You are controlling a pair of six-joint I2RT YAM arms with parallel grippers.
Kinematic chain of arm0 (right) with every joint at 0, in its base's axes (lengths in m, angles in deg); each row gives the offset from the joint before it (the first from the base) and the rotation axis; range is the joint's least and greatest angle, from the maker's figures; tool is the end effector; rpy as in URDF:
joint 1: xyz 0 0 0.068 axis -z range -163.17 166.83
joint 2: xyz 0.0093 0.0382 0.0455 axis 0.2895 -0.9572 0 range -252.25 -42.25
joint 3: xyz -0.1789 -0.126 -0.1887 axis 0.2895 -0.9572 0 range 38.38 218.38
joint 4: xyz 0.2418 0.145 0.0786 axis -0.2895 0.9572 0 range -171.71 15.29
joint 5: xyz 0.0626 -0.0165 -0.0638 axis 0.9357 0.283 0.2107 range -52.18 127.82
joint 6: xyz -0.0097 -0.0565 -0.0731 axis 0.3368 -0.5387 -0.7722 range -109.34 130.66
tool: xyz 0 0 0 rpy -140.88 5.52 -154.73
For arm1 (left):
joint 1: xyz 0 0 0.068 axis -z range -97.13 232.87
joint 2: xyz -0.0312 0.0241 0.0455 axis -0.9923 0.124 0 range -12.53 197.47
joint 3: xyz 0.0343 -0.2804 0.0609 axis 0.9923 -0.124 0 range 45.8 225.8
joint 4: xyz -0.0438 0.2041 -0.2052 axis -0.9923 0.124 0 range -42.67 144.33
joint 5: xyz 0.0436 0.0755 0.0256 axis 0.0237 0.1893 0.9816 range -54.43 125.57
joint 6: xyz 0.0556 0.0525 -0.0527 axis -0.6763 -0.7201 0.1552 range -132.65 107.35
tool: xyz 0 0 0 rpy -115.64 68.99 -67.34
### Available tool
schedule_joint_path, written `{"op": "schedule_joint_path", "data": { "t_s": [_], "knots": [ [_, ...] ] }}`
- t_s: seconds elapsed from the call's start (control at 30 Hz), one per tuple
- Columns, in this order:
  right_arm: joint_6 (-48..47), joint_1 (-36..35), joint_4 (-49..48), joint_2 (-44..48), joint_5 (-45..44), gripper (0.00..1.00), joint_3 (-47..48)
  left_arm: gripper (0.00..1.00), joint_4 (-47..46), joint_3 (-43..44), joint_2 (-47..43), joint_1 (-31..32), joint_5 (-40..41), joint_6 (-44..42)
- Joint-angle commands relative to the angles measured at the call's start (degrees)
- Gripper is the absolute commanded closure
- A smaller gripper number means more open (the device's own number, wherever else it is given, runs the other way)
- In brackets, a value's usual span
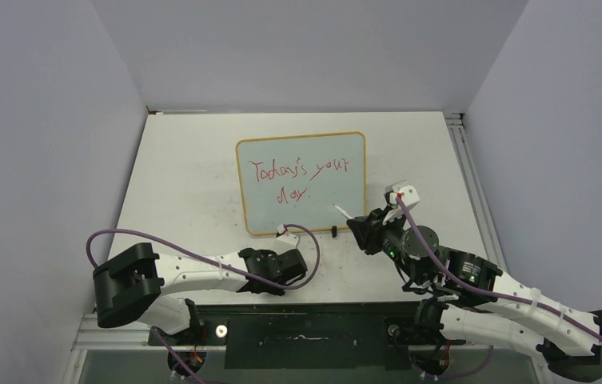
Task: Write a sentence on the whiteboard
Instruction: Close the whiteboard marker at the center of the board.
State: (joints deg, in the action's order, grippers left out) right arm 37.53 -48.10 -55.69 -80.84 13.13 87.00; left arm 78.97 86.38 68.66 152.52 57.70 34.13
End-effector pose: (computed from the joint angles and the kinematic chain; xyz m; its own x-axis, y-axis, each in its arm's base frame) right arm 0.1199 0.1737 0.3547 -0.3992 0.1159 -0.9095 -0.5296 0.7806 0.3319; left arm 0.1246 -0.2454 0.1112 -0.8306 0.2982 -0.4702 0.3260 0.9451 0.0234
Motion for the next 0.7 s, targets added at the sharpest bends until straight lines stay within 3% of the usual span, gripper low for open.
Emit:
{"op": "schedule_joint_path", "data": {
  "t_s": [0.0, 0.23, 0.4, 0.67],
  "knots": [
    [0.8, 0.0, -0.4, 0.9, -1.3, 0.95, -0.4, 0.78, 1.2, 0.5, 0.1, -0.3, 1.5, 0.0],
    [0.7, 0.0, 0.2, 0.1, -0.5, 0.95, 0.2, 1.0, 0.4, -0.1, -0.8, -0.5, 1.9, -0.6],
    [0.7, 0.0, 2.5, -0.9, -0.1, 0.95, 2.1, 1.0, -0.1, 1.4, -4.1, -3.0, 1.0, -4.4],
    [-1.8, 3.4, 5.2, -5.4, 7.5, 0.95, 6.3, 1.0, -3.6, 4.6, -18.2, -10.1, -7.0, -20.4]
  ]
}}
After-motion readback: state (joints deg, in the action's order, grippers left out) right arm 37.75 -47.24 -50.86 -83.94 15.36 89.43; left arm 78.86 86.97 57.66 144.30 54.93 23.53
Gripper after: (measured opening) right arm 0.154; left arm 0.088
